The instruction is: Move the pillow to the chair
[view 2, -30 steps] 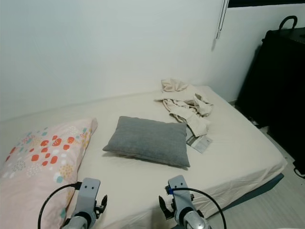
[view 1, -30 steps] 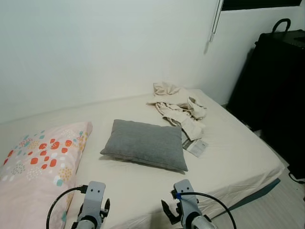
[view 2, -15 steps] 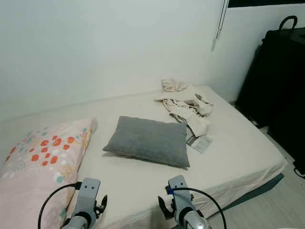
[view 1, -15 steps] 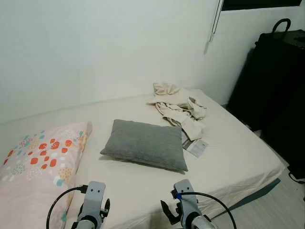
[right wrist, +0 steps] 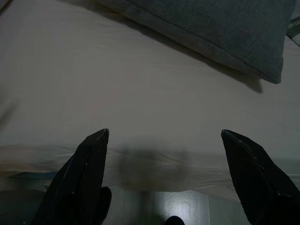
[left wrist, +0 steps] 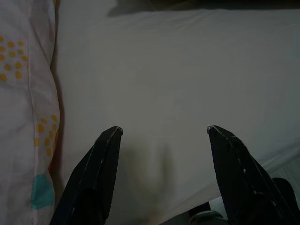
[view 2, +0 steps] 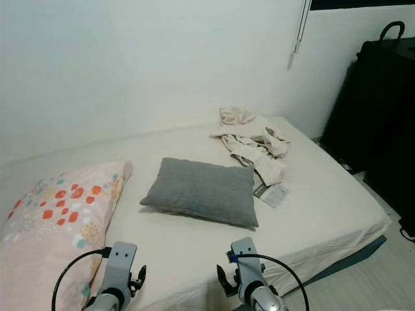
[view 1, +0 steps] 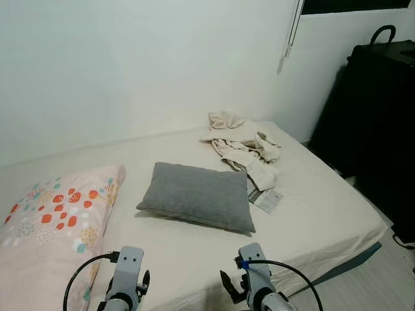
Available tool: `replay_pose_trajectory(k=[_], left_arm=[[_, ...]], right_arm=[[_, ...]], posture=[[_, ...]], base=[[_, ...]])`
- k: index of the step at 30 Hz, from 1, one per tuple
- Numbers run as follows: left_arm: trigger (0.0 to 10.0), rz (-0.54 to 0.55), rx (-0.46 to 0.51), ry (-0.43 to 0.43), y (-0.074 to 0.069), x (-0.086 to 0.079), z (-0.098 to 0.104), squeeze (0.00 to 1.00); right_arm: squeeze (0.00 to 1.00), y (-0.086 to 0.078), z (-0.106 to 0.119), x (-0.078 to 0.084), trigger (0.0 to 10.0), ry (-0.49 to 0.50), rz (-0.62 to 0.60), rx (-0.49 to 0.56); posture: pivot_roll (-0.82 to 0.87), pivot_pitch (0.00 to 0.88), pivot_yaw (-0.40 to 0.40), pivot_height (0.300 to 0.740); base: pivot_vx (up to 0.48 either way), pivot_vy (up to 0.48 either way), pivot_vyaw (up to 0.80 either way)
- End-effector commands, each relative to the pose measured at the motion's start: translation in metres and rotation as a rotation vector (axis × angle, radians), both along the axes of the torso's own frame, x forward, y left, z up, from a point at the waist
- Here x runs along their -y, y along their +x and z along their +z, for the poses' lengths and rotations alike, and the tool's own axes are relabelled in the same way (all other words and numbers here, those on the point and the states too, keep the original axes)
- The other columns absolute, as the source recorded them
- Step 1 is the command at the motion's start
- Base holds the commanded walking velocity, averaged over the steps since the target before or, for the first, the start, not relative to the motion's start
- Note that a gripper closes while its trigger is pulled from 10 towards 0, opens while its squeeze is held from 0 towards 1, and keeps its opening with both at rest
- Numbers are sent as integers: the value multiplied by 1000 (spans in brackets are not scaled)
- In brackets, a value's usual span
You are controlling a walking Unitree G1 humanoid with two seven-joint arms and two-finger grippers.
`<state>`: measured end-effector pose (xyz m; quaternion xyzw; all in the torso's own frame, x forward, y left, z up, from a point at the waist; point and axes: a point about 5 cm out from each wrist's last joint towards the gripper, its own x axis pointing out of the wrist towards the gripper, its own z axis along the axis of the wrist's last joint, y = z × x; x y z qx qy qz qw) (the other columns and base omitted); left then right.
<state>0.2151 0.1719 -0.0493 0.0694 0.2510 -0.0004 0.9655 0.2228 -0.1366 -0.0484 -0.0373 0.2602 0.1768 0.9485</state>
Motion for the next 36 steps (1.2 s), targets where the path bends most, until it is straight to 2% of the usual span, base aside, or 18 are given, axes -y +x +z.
replay_pose_trajectory(k=[1, 3, 4, 5, 7, 11, 13, 14, 20, 21, 22, 24, 27, 28, 29, 30, 35, 36], left_arm=[[10000, 12, -28, -8, -2, -1, -3, 0], [10000, 12, -28, -8, -2, -1, -3, 0], [10000, 12, -29, -8, -2, -1, -3, 0], [10000, 12, -29, -8, -2, -1, -3, 0], [10000, 14, -29, -8, -2, -2, -3, 0], [10000, 15, -29, -7, -2, -2, -3, 0], [10000, 14, -29, -8, -1, -2, -3, 0], [10000, 17, -28, -5, 0, -3, -2, 0], [10000, 20, -20, 1, 8, -2, 2, 0], [10000, 14, -19, 4, 11, -2, 4, 0], [10000, 7, -18, 8, 14, -1, 5, 0], [10000, -7, -16, 19, 17, 0, 7, 0], [10000, -26, -17, 30, 19, 1, 8, 0], [10000, -39, -15, 38, 19, 3, 8, 0], [10000, -38, -12, 39, 18, 3, 7, 0], [10000, -36, -9, 38, 16, 5, 6, 0], [10000, -42, -10, 39, 7, 8, 2, 0], [10000, -13, -20, 30, 0, 8, -2, 0]], right_arm=[[1000, -2, -2, -1, 10000, 2, 2, -15], [1000, -3, -2, -1, 10000, -5, 5, -17], [145, -3, -3, -1, 10000, 0, -2, -20], [145, -3, -3, -1, 10000, 0, -2, -20], [1000, -2, -2, -1, 10000, 9, -7, -16], [1000, -2, -2, -1, 10000, -3, 4, -13], [780, -2, -2, -1, 10000, -12, 7, -14], [0, 0, -1, -1, 10000, -34, 5, -12], [0, 5, 1, 2, 10000, -71, -7, -2], [169, 7, 2, 3, 10000, -62, -23, 1], [855, 9, 4, 5, 10000, -52, -37, 13], [941, 10, 5, 8, 10000, -58, -58, 24], [937, 12, 6, 12, 10000, -80, -74, 32], [0, 13, 6, 14, 10000, -97, -72, 33], [725, 14, 9, 15, 10000, -76, -68, 53], [1000, 15, 10, 17, 10000, -67, -56, 64], [1000, 14, 9, 22, 10000, -99, -53, 55], [510, 16, 11, 23, 10000, -82, -60, 54]], posture=[[37, 0, -5, 740], [37, 0, -5, 740], [37, 0, -5, 740], [37, 0, -5, 740], [39, 0, -7, 740], [35, 0, -6, 740], [34, 0, -6, 740], [25, 0, -4, 740], [21, 8, -3, 740], [19, 32, 1, 740], [18, 36, 2, 740], [12, 30, 2, 740], [13, 12, -3, 740], [21, 1, -5, 740], [25, 12, -4, 740], [19, 33, -1, 740], [18, 34, 5, 740], [44, 48, 3, 740]], base=[[0, 0, 0], [0, 0, 0], [0, 0, 0], [0, 0, 0], [0, 0, 0], [0, 0, 0], [0, 0, 0], [0, 0, 0], [0, 0, 0], [0, 0, 0], [0, 0, 0], [0, 0, 0], [0, 0, 0], [0, 0, 0], [0, 0, 0], [0, 0, 0], [0, 0, 0], [0, 0, 0]])
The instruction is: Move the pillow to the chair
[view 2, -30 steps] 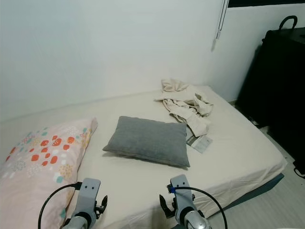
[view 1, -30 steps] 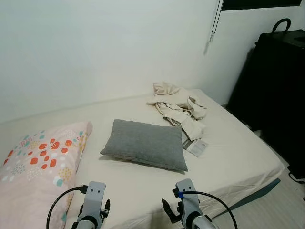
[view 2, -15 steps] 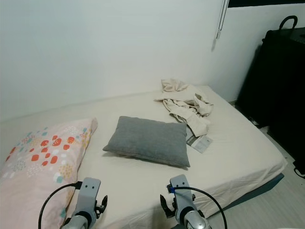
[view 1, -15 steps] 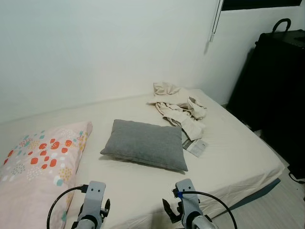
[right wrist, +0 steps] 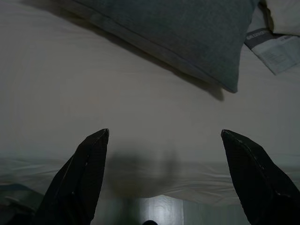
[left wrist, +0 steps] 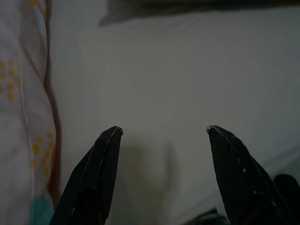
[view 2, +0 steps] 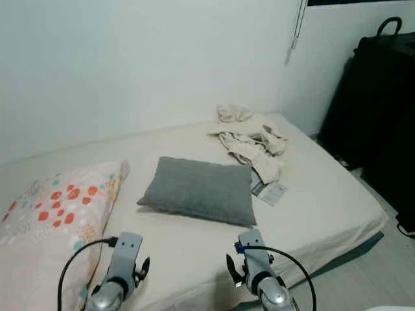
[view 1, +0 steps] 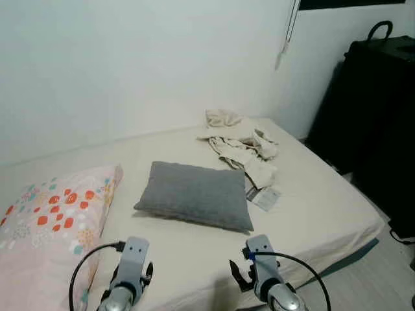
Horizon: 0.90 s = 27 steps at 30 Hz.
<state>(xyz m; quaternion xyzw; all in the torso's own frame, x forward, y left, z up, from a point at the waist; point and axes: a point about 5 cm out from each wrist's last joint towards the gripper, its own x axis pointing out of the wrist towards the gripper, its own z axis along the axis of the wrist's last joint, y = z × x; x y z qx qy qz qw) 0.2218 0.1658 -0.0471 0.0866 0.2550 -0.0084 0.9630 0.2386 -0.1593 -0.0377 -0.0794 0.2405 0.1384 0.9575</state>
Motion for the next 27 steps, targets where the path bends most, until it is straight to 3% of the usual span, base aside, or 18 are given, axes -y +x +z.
replay_pose_trajectory(k=[1, 2, 3, 4, 5, 6, 7, 8, 13, 27], left_arm=[[10000, 11, -10, 0, -7, 2, -4, 0], [10000, 85, -14, -27, -12, -2, -6, 0], [10000, 83, -10, -16, -10, -4, -5, 0], [10000, 73, -6, -6, -8, -4, -4, 0], [10000, 59, -11, 0, -8, -3, -4, 0], [10000, 52, -19, 0, -8, -2, -5, 0], [10000, 52, -19, 0, -8, -2, -5, 0], [10000, 58, -22, -8, -9, -3, -6, 0], [10000, 51, -17, -28, -12, -3, -6, 0], [10000, -104, -44, -26, 7, 7, 0, 0]], right_arm=[[510, 1, 0, 1, 10000, 10, -7, -5], [914, 3, 1, -2, 10000, 19, 16, -10], [824, 4, 1, -5, 10000, 14, 30, -21], [824, 4, 0, -6, 10000, 5, 38, -29], [541, 3, -1, -7, 10000, -3, 43, -41], [192, 3, -2, -7, 10000, -7, 47, -49], [192, 3, -2, -7, 10000, -7, 47, -49], [0, 4, -1, -8, 10000, -9, 46, -46], [0, 2, -2, -7, 10000, -5, 40, -46], [0, 5, 1, -1, 10000, -9, -40, -9]], posture=[[44, 48, 3, 740], [51, 40, -3, 740], [54, 41, -14, 740], [54, 41, -14, 740], [67, 43, -19, 740], [70, 37, -18, 740], [70, 37, -18, 740], [74, 24, -16, 740], [59, 0, 5, 740], [6, 0, 93, 740]], base=[[0, 0, 0], [0, 0, 0], [0, 0, 0], [0, 0, 0], [0, 0, 0], [0, 0, 0], [0, 0, 0], [0, 0, 0], [0, 0, 0], [0, 0, 0]])
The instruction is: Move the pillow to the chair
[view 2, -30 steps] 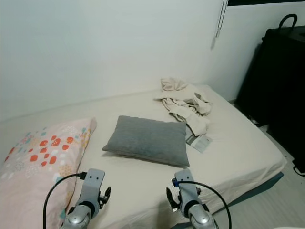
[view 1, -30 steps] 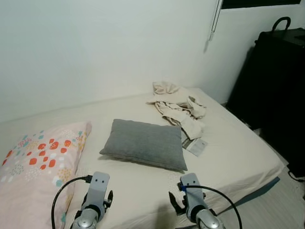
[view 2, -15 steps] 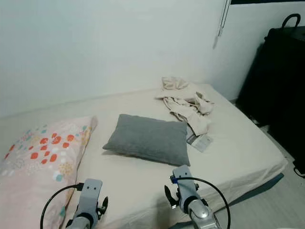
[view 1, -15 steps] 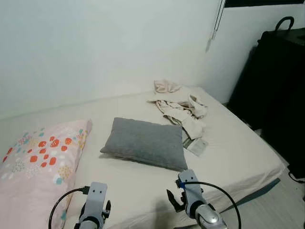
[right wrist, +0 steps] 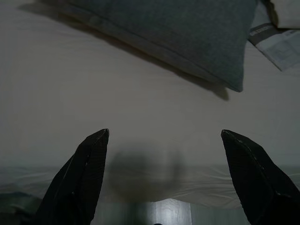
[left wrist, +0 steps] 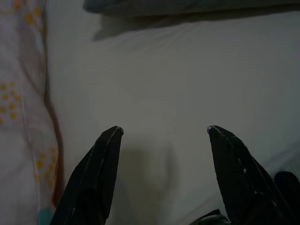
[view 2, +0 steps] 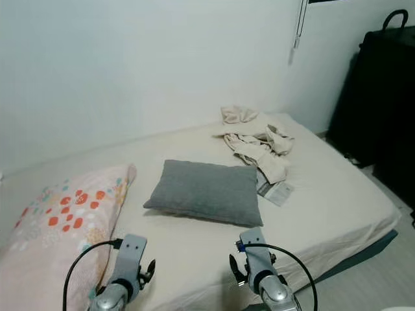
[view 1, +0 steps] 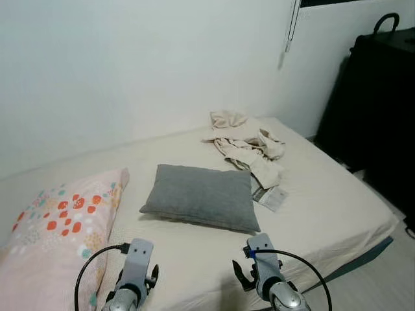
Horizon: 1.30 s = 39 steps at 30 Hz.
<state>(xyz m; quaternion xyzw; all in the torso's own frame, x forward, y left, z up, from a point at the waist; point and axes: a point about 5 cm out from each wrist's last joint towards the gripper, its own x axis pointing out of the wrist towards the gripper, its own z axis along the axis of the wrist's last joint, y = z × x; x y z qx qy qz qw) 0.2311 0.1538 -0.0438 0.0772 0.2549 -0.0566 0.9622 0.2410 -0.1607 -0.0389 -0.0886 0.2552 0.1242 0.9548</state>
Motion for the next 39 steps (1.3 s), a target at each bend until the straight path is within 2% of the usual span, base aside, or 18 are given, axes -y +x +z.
replay_pose_trajectory(k=[1, 7, 8, 11, 14, 15, 17, 20, 24, 26, 28, 30, 33, 35, 37, 39], left_arm=[[10000, -19, -33, 18, -1, -5, -3, 0], [10000, -14, -19, 23, 3, -7, 0, 0], [10000, 6, -2, 23, 6, -8, 3, 0], [10000, 60, 35, 12, 14, -8, 9, 0], [10000, 11, 0, 9, 9, -2, 4, 0], [10000, -9, -9, -7, 3, -1, 0, 0], [10000, 50, -3, -19, -1, -8, -1, 0], [10000, 103, 8, -13, -1, -11, -1, 0], [10000, 29, 4, 13, -2, -6, -1, 0], [10000, 36, 8, 16, 0, -8, 0, 0], [10000, 10, 44, 61, 4, -12, 4, 0], [10000, -21, 58, 83, 4, -12, 6, 0], [10000, -49, 41, 104, -2, -11, 1, 0], [10000, 11, 19, 56, -10, -10, -4, 0], [10000, 21, 41, 47, -5, -9, 0, 0], [10000, 70, 63, 13, 8, -9, 7, 0]], right_arm=[[0, 4, 3, -3, 10000, 24, -17, 19], [0, 7, 5, -3, 10000, 35, -20, 23], [0, 9, 7, -3, 10000, 41, -23, 30], [0, 10, 7, -4, 10000, 32, 5, 26], [0, 8, 5, -3, 10000, 18, -10, 21], [0, 6, 5, -1, 10000, 10, -23, 40], [0, 1, 2, -6, 10000, 23, 8, 24], [0, 0, 3, -6, 10000, 2, 33, 48], [0, 1, 4, -3, 10000, 17, -17, 57], [0, 2, 4, -4, 10000, 14, -13, 61], [0, 0, 4, -7, 10000, -17, 34, 73], [0, 1, 5, -7, 10000, -14, 25, 77], [0, 6, 7, -7, 10000, 13, -1, 78], [0, 9, 10, -8, 10000, 2, 16, 93], [0, 13, 14, -8, 10000, 9, 23, 115], [0, 13, 13, -4, 10000, -23, 59, 92]], posture=[[9, 0, 92, 740], [23, 0, 78, 740], [38, 0, 54, 740], [37, 0, 52, 740], [20, 0, 65, 740], [7, 0, 63, 740], [12, 0, 66, 740], [28, 0, 74, 740], [11, 0, 80, 740], [13, 0, 77, 740], [14, 0, 71, 740], [19, 0, 68, 740], [33, 0, 69, 740], [30, 0, 41, 740], [34, 0, 3, 740], [37, 27, 1, 740]], base=[[0, 0, 0], [0, 0, 0], [0, 0, 0], [0, 0, 0], [0, 0, 0], [0, 0, 0], [0, 0, 0], [0, 0, 0], [0, 0, 0], [0, 0, 0], [0, 0, 0], [0, 0, 0], [0, 0, 0], [0, 0, 0], [0, 0, 0], [0, 0, 0]])
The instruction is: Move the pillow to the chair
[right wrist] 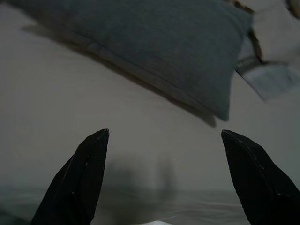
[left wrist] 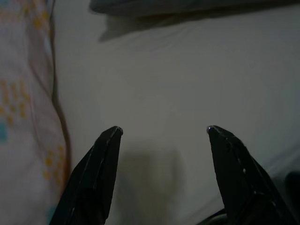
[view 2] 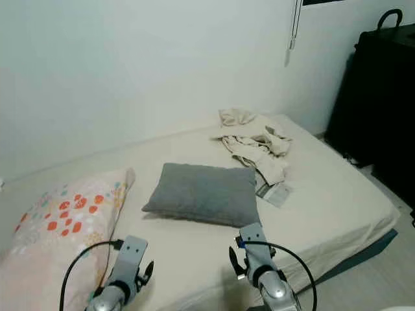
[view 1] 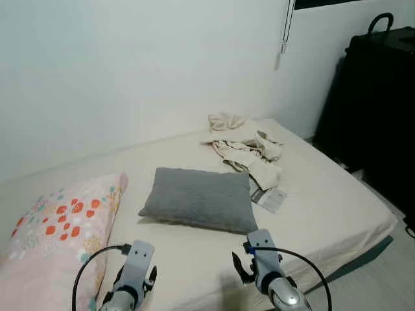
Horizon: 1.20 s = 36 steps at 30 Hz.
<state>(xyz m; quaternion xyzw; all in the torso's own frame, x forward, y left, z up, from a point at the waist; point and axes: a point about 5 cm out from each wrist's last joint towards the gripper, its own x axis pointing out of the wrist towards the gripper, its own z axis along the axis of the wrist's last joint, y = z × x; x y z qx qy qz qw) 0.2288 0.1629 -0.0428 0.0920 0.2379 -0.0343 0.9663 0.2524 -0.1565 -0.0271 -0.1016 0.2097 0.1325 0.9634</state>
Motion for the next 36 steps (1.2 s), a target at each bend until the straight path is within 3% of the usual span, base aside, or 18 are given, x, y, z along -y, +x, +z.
replay_pose_trajectory(k=[1, 7, 9, 13, 20, 30, 34, 36], left_arm=[[10000, 43, 25, -36, 12, -1, 7, 0], [10000, -29, -22, -14, 8, 4, 2, 0], [10000, -13, -5, -14, 13, 2, 6, 0], [10000, 67, 5, 2, 13, -7, 7, 0], [10000, 25, -20, 34, 7, -10, 3, 0], [10000, 41, -27, 42, 2, -13, 0, 0], [10000, 48, 9, 54, 6, -21, 5, 0], [10000, 90, 51, 55, 12, -37, 14, 0]], right_arm=[[0, -1, -1, 2, 10000, -35, 24, -14], [0, 6, 3, 4, 10000, -59, -17, 7], [0, 7, 3, 2, 10000, -56, -1, 0], [0, 5, 0, 3, 10000, -66, -25, -28], [0, 2, -1, 8, 10000, -55, -138, -3], [0, -2, -5, 7, 10000, -73, -138, -14], [0, 2, -1, -4, 10000, -39, -125, 7], [0, 4, 0, -17, 10000, -11, -111, 11]], posture=[[30, 32, 9, 740], [22, 13, -2, 740], [20, 44, -5, 740], [48, 9, 28, 740], [32, 39, 28, 740], [41, 53, -7, 740], [65, 60, 15, 740], [92, 60, 37, 740]], base=[[0, 0, 0], [0, 0, 0], [0, 0, 0], [0, 0, 0], [0, 0, 0], [0, 0, 0], [0, 0, 0], [0, 0, 0]])
